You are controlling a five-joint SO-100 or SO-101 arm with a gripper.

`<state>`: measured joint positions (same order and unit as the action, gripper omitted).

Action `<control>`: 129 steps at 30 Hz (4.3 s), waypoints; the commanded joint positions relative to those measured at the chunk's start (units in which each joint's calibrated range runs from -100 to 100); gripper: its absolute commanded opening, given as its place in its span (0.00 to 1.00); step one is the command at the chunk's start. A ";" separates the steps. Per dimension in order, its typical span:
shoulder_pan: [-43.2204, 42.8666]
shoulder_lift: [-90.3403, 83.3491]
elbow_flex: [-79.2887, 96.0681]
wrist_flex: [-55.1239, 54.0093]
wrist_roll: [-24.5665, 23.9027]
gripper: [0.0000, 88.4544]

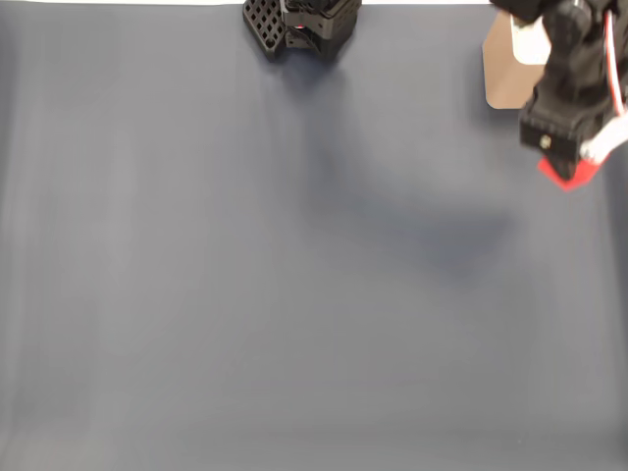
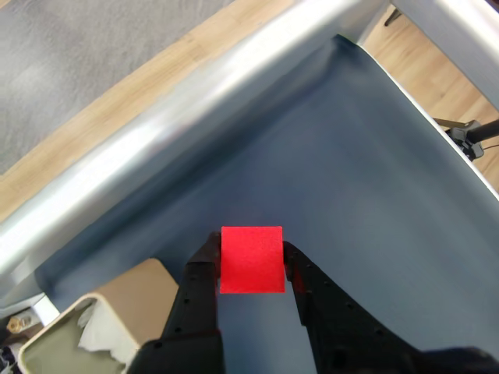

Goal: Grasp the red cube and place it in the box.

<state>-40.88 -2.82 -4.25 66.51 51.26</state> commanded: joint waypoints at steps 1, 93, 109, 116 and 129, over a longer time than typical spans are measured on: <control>-2.73 -6.45 0.33 1.12 -0.63 0.00; -23.40 -30.45 28.15 -7.25 -3.66 0.29; -23.19 -30.80 28.06 -7.08 -2.88 0.29; -23.12 -30.89 28.06 -7.08 -2.78 0.29; -19.64 -31.32 26.88 -7.08 -2.20 0.06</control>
<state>-61.87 -31.22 24.50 59.19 48.91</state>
